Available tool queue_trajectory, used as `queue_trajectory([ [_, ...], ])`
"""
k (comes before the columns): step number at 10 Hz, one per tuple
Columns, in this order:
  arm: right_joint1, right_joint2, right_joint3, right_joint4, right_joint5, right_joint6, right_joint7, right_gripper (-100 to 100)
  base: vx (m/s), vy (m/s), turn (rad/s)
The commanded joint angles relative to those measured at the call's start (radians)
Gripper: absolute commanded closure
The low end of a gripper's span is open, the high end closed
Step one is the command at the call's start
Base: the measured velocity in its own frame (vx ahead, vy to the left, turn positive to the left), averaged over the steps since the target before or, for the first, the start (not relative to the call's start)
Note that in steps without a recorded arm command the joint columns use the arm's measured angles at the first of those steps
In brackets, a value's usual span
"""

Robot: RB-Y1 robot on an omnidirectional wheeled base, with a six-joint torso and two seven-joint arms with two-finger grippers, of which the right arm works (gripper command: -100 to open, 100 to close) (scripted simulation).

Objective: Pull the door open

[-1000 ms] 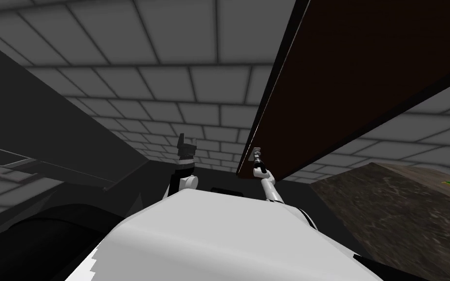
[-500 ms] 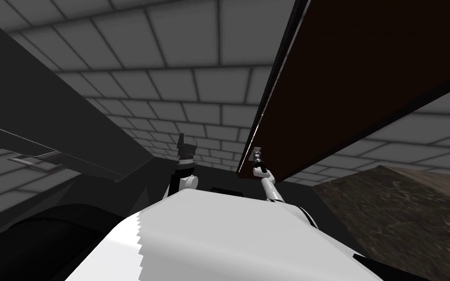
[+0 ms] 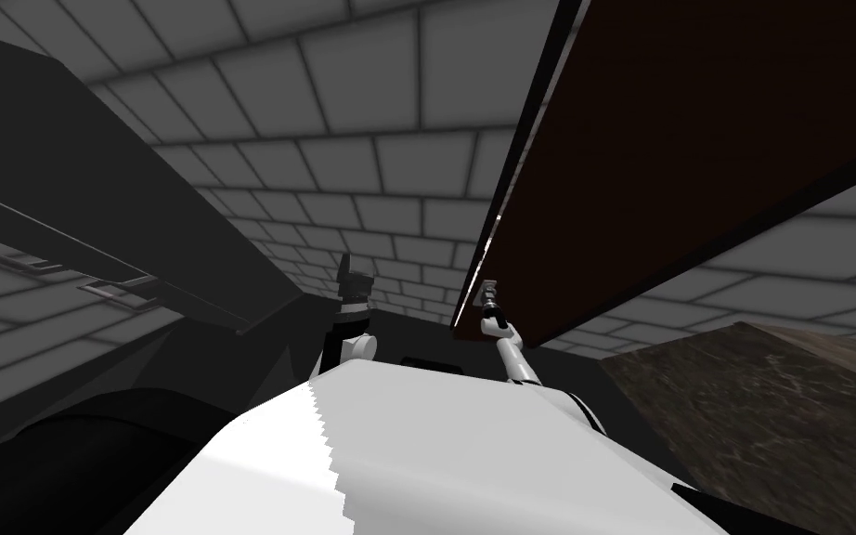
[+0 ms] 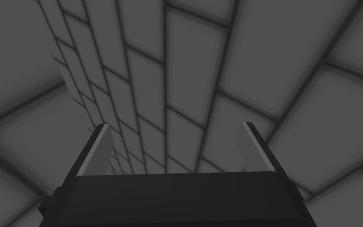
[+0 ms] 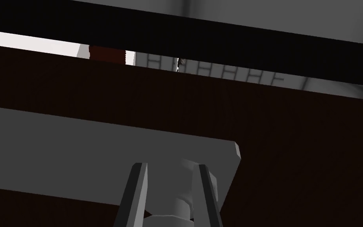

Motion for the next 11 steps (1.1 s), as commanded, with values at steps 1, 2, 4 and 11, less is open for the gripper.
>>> queue_trajectory([
  [1, 0.007, -0.021, -0.004, 0.007, -0.040, -0.008, -0.050, 100, -0.082, -0.042, 0.130],
  [2, 0.007, -0.021, -0.004, 0.007, -0.040, -0.008, -0.065, 100, -0.067, -0.054, 0.058],
  [4, 0.001, -0.028, 0.018, 0.015, -0.090, -0.023, -0.131, 100, -0.081, -0.064, 0.118],
  [11, -0.012, -0.042, 0.063, 0.031, -0.192, -0.052, -0.296, 100, -0.057, -0.042, 0.083],
])
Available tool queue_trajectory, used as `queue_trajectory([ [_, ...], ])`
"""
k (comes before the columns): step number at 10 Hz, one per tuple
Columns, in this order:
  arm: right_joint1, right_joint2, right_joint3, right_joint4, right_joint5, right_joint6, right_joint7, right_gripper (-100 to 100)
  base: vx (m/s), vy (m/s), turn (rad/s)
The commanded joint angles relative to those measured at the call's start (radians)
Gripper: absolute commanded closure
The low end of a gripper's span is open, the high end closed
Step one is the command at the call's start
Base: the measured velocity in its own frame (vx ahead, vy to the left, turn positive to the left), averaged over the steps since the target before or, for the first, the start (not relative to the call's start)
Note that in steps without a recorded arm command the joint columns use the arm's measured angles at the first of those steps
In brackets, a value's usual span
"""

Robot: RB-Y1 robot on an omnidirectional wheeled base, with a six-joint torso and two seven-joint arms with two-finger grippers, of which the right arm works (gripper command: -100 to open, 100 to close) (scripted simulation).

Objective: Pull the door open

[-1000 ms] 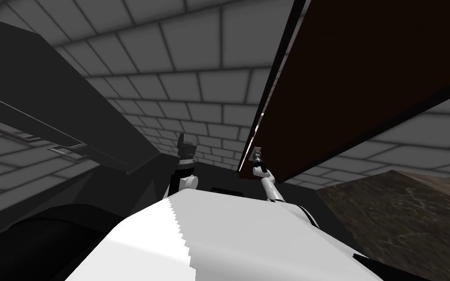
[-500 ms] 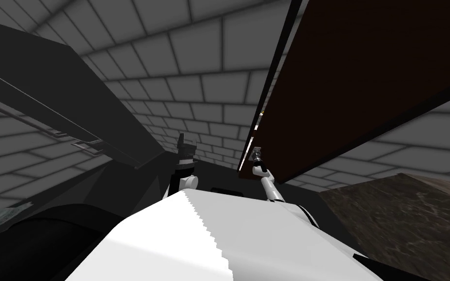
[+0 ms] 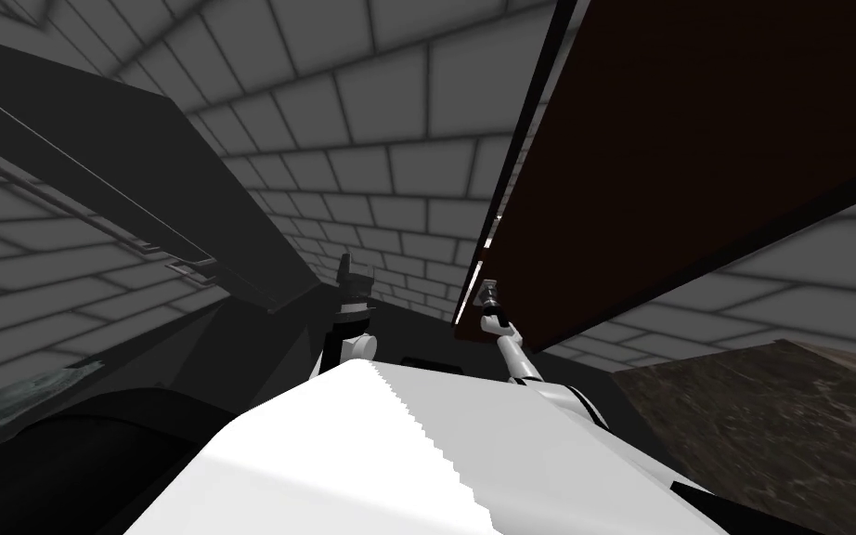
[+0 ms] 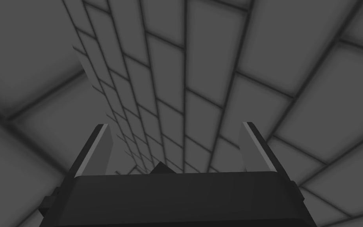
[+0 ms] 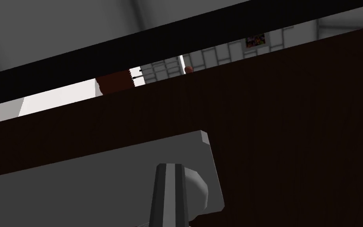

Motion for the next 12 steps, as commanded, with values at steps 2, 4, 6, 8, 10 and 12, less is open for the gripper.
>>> queue_trajectory([
  [2, 0.007, 0.004, 0.005, -0.011, -0.037, -0.005, -0.057, -100, -0.085, -0.046, 0.114],
  [4, 0.013, 0.008, 0.010, -0.020, -0.069, -0.010, -0.106, -100, -0.067, -0.032, 0.069],
  [6, 0.021, 0.012, 0.016, -0.031, -0.108, -0.016, -0.167, -100, -0.080, -0.067, 0.076],
  [8, 0.030, 0.017, 0.022, -0.044, -0.153, -0.022, -0.225, -100, -0.092, -0.082, 0.108],
  [10, 0.034, 0.020, 0.026, -0.051, -0.177, -0.026, -0.273, -100, -0.071, -0.044, 0.058],
  [12, 0.039, 0.023, 0.030, -0.059, -0.201, -0.029, -0.311, -100, -0.082, -0.046, 0.089],
])
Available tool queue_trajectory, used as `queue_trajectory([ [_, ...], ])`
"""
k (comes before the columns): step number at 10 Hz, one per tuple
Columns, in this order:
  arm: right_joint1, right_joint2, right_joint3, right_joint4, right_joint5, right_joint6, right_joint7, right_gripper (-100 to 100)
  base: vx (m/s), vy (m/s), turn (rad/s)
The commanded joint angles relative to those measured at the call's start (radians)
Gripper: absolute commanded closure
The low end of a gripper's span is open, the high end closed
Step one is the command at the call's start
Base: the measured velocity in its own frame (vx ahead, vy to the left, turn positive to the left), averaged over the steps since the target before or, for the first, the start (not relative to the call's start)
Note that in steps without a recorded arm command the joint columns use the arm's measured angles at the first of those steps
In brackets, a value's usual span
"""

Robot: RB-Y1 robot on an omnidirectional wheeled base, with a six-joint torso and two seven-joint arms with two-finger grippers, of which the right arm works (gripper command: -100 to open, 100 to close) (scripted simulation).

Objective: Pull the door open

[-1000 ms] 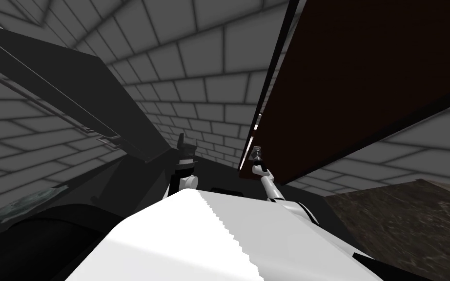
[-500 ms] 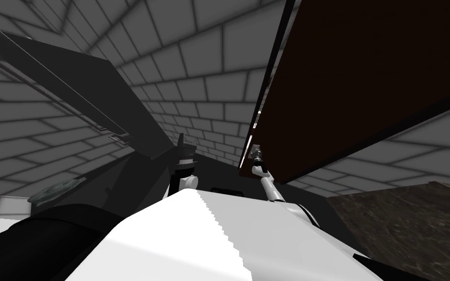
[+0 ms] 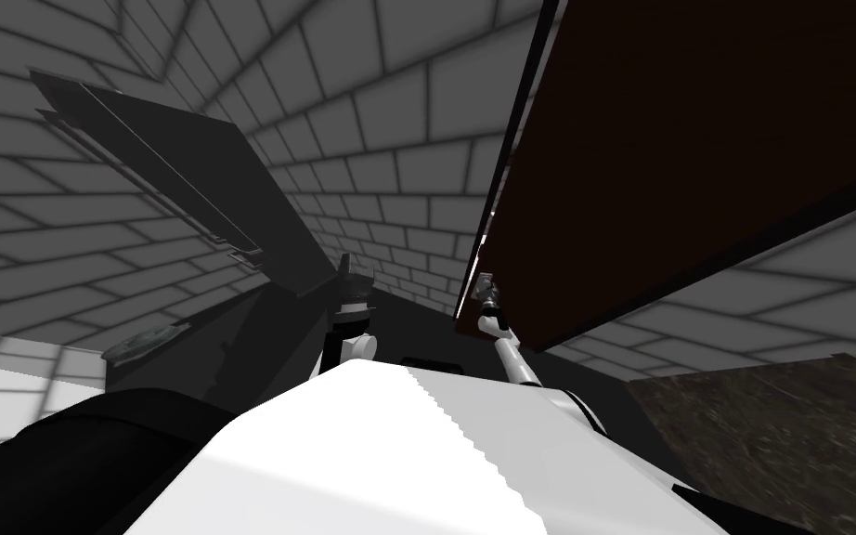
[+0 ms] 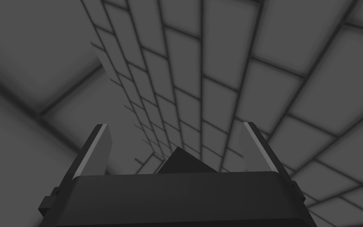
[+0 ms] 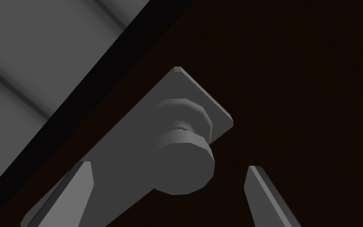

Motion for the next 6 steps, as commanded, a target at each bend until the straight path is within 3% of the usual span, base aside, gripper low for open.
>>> queue_trajectory([
  [1, 0.007, 0.003, 0.004, -0.010, -0.029, -0.003, -0.050, -100, -0.062, -0.032, 0.055],
  [2, 0.012, 0.006, 0.008, -0.018, -0.054, -0.007, -0.076, -100, -0.093, -0.049, 0.145],
  [3, 0.012, 0.006, 0.008, -0.018, -0.054, -0.007, -0.088, -100, -0.058, -0.047, 0.047],
  [5, 0.021, 0.012, 0.015, -0.032, -0.104, -0.014, -0.153, -100, -0.076, -0.054, 0.087],
  [6, 0.021, 0.012, 0.015, -0.032, -0.104, -0.014, -0.165, -100, -0.067, -0.040, 0.056],
])
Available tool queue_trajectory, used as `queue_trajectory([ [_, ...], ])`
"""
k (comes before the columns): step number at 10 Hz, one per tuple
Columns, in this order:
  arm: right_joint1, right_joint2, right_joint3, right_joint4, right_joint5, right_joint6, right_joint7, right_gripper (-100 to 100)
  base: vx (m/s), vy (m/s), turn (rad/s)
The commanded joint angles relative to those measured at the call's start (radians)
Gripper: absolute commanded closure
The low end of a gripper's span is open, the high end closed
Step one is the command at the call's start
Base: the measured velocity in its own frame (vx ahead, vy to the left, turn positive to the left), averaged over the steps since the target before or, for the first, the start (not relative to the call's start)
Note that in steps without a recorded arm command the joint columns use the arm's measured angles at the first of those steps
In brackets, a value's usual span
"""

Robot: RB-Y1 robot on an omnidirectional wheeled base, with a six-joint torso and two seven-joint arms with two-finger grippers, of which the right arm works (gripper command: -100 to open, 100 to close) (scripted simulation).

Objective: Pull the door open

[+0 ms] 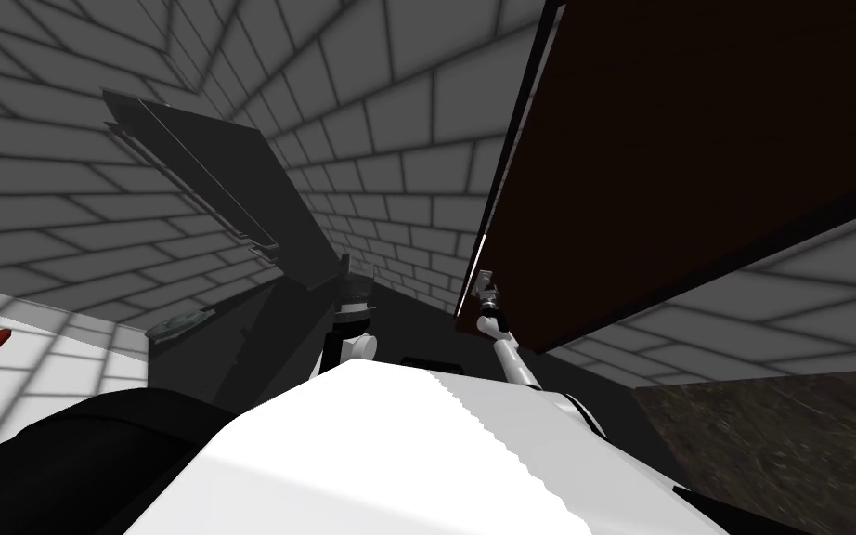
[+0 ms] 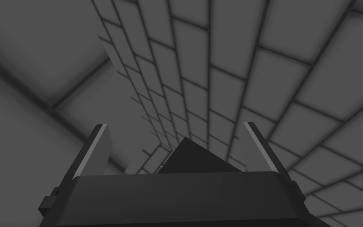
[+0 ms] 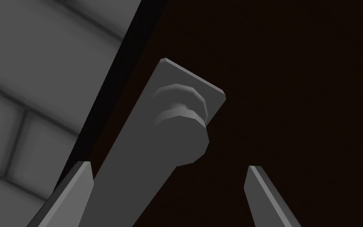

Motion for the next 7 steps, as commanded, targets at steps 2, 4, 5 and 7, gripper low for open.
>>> queue_trajectory([
  [2, 0.010, 0.006, 0.007, -0.015, -0.052, -0.007, -0.076, -100, -0.072, -0.046, 0.099],
  [4, 0.014, 0.008, 0.011, -0.021, -0.074, -0.011, -0.120, -100, -0.056, -0.035, 0.054],
  [5, 0.018, 0.010, 0.014, -0.027, -0.095, -0.014, -0.148, -100, -0.065, -0.041, 0.111],
  [7, 0.025, 0.015, 0.019, -0.038, -0.132, -0.019, -0.205, -100, -0.111, -0.054, 0.100],
])
